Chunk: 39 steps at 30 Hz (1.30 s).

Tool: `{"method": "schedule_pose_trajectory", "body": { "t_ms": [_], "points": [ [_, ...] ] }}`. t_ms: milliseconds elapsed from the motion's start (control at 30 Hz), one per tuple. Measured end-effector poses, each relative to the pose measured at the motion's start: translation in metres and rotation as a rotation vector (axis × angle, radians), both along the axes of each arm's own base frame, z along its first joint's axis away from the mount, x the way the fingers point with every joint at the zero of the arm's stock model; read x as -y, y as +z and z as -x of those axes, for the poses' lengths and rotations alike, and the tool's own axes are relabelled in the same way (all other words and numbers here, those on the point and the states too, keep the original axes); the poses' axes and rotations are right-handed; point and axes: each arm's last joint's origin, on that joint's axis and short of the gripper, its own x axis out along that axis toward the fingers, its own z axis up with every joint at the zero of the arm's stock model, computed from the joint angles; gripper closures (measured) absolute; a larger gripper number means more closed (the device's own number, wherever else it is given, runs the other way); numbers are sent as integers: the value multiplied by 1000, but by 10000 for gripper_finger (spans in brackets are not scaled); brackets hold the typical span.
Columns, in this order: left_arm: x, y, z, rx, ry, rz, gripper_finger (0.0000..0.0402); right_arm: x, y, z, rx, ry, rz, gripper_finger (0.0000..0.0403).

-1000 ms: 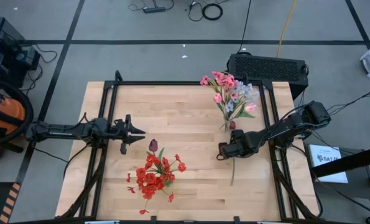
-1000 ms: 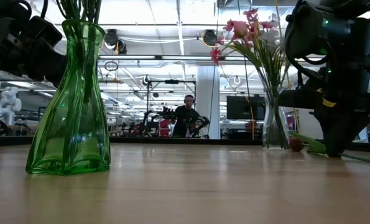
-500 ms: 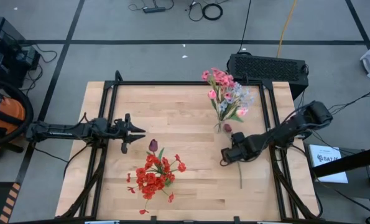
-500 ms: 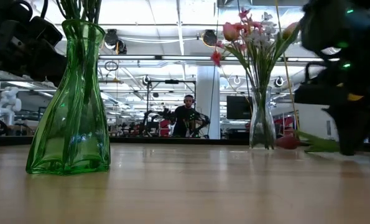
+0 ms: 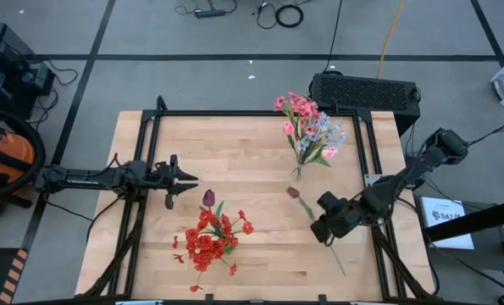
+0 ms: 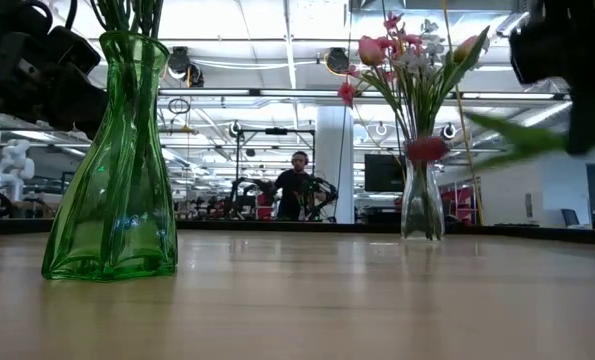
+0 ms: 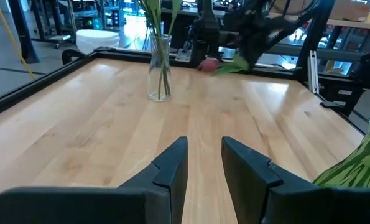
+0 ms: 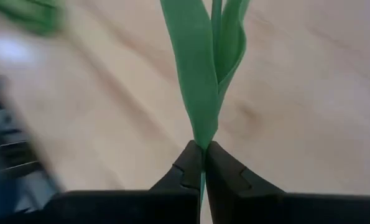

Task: Sort flowers into vase by color
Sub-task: Put the dark red flower into the green vase

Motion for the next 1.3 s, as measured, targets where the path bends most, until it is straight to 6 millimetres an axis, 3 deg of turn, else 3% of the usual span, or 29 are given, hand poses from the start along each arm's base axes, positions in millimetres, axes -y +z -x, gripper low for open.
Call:
{"method": "schedule_pose_trajectory", "body": {
  "t_ms": [133, 400, 567, 700, 800, 1067, 1300],
  "points": [
    [0, 0, 0, 1, 0, 0, 297, -8, 17, -11, 273, 97, 90, 402],
    [0, 0, 0, 0, 0, 0, 297, -15, 73, -40, 891, 180, 567, 402],
    [0, 0, 0, 0, 0, 0, 297, -16, 115, -38, 1216, 230, 823, 402],
    [0, 0, 0, 0, 0, 0, 297, -19, 132, -33, 1465, 370, 911, 402],
    [0, 0, 0, 0, 0, 0, 297, -23, 131, -35, 1534, 433, 900, 402],
    [0, 0, 0, 0, 0, 0, 297, -44, 100, -62, 1485, 525, 775, 402],
    [0, 0, 0, 0, 0, 0, 297, -71, 102, -95, 1536, 597, 769, 402]
  ]
}}
